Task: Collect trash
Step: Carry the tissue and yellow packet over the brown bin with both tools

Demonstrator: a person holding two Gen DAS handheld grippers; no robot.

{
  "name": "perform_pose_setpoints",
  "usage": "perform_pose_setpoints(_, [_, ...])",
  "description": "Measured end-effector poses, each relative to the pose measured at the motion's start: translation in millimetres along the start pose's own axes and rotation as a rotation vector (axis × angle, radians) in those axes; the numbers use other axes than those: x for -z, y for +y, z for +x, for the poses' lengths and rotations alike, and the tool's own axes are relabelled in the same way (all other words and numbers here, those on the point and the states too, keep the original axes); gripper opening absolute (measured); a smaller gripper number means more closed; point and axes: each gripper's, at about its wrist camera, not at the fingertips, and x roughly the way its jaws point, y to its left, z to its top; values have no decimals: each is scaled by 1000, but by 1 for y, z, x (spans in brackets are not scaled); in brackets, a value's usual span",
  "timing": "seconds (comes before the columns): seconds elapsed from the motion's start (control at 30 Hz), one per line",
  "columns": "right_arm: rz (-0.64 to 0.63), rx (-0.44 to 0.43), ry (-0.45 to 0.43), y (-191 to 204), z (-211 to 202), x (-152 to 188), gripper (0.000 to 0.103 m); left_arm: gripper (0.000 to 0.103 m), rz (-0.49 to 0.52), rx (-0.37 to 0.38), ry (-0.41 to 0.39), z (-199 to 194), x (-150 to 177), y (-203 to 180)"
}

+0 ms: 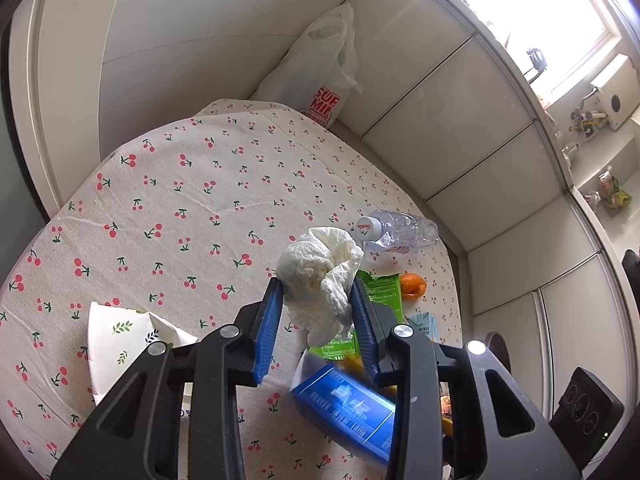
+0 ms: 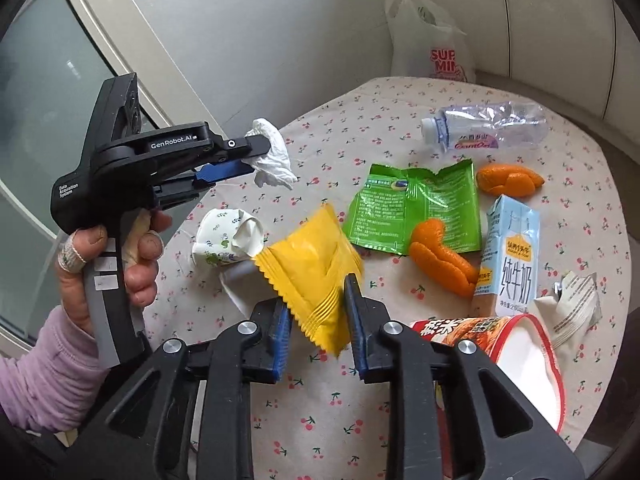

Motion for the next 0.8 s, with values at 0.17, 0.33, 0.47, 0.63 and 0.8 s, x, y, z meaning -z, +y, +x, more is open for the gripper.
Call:
perform_pose_setpoints(0.17, [-23, 35, -15, 5, -2, 0, 10, 36, 2, -2, 3, 1, 0, 1])
perform_pose_setpoints(0.33, [4, 45, -81, 0, -14, -4, 7, 36, 1, 1, -2, 1, 0, 1])
perform_pose_setpoints(0.47, [-19, 44, -155, 7, -33, -9, 7, 36, 3, 1, -16, -2, 1, 0])
perform_pose_setpoints(0.63, [-54, 85, -222, 15, -47, -13, 7, 36, 26, -4, -40, -7, 4, -6])
perform_pose_setpoints(0.8, [-65, 110, -281, 15, -61, -16, 7, 36, 61, -4, -75, -16, 7, -19])
